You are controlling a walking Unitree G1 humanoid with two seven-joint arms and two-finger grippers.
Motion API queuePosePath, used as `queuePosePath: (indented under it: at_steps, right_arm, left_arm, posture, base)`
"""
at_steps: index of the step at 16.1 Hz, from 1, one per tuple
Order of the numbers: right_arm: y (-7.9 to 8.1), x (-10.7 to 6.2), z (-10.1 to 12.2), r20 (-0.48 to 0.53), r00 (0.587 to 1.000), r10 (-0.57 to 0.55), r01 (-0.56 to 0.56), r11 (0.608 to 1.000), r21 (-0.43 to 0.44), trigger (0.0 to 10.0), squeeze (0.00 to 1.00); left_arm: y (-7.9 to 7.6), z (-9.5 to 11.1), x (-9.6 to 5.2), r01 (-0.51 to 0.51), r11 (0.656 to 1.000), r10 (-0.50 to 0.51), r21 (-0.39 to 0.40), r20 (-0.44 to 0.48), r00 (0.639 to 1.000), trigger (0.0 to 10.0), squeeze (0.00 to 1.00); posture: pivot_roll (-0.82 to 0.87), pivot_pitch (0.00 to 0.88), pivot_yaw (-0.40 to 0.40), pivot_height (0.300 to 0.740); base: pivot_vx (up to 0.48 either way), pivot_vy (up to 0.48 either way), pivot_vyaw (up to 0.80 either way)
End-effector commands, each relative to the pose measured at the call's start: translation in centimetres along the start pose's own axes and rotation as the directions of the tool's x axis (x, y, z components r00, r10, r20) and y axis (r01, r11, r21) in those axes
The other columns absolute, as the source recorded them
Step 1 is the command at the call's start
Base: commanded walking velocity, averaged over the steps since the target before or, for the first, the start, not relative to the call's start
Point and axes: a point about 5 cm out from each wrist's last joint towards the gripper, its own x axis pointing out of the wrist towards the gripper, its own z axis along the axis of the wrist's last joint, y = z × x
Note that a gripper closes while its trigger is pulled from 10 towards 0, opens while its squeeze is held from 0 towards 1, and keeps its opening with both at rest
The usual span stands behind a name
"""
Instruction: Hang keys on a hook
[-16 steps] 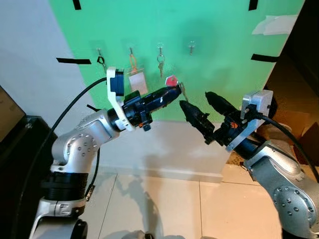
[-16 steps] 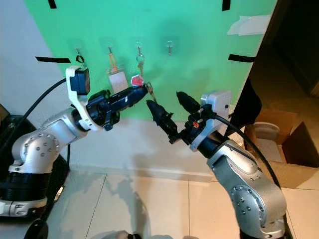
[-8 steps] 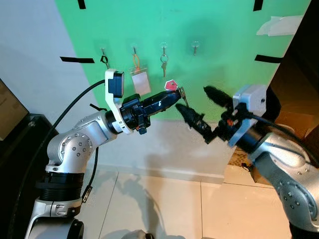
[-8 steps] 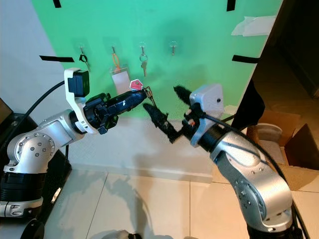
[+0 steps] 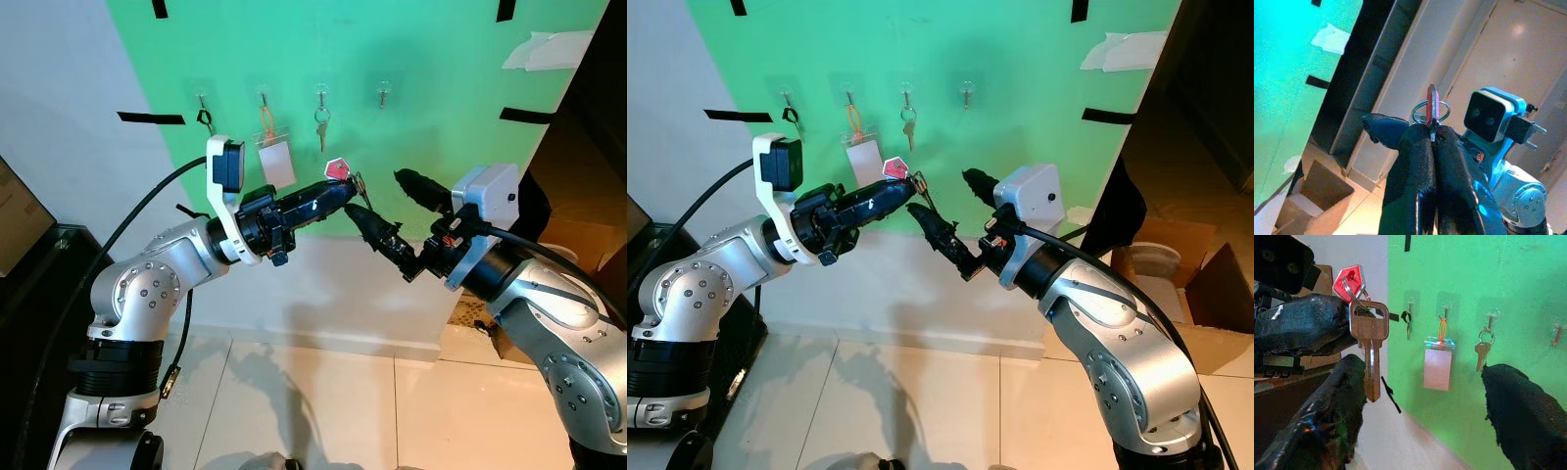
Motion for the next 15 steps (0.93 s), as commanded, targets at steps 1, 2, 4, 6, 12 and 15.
queuePosePath:
  at_steps: [1,2,4,6,12,15]
  right_arm:
    - [-0.02,0.23,0.23,0.006,1.000,0.007,-0.007,1.000,-0.006,0.0,0.00]
    - [-0.04,0.22,0.21,0.005,1.000,0.007,-0.007,1.000,-0.005,0.0,0.00]
    - [-0.07,0.21,0.18,0.003,1.000,0.007,-0.007,1.000,-0.004,0.0,0.00]
    - [-0.11,0.21,0.17,0.002,1.000,0.006,-0.006,1.000,-0.003,0.0,0.00]
    - [-0.20,0.17,0.10,-0.001,1.000,0.008,-0.008,1.000,-0.005,0.0,0.00]
    - [-0.18,0.20,0.08,-0.001,1.000,0.011,-0.011,1.000,-0.003,0.0,0.00]
  left_arm:
    - [-0.40,0.14,-0.10,0.017,1.000,-0.017,0.018,-0.017,1.000,10.0,0.00]
    - [-0.39,0.02,-0.10,0.017,1.000,-0.016,0.018,-0.021,1.000,10.0,0.00]
    - [-0.41,-0.05,-0.07,0.018,1.000,-0.017,0.017,-0.023,1.000,10.0,0.00]
    - [-0.40,-0.04,-0.05,0.019,1.000,-0.019,0.017,-0.023,1.000,10.0,0.00]
    - [-0.35,-0.14,-0.04,0.019,1.000,-0.018,0.021,-0.023,1.000,10.0,0.00]
    - [-0.37,-0.14,-0.13,0.016,1.000,-0.016,0.024,-0.023,1.000,10.0,0.00]
  posture:
    - [-0.17,0.000,0.079,0.740]
    - [-0.17,0.000,0.079,0.740]
    - [-0.17,0.000,0.079,0.740]
    - [-0.17,0.000,0.079,0.740]
    - [-0.17,0.000,0.073,0.740]
    - [-0.17,0.000,0.072,0.740]
  base:
    - [0.000,0.000,0.00]
    - [0.000,0.000,0.00]
    - [0.000,0.000,0.00]
    - [0.000,0.000,0.00]
    - [0.000,0.000,0.00]
    - [0.000,0.000,0.00]
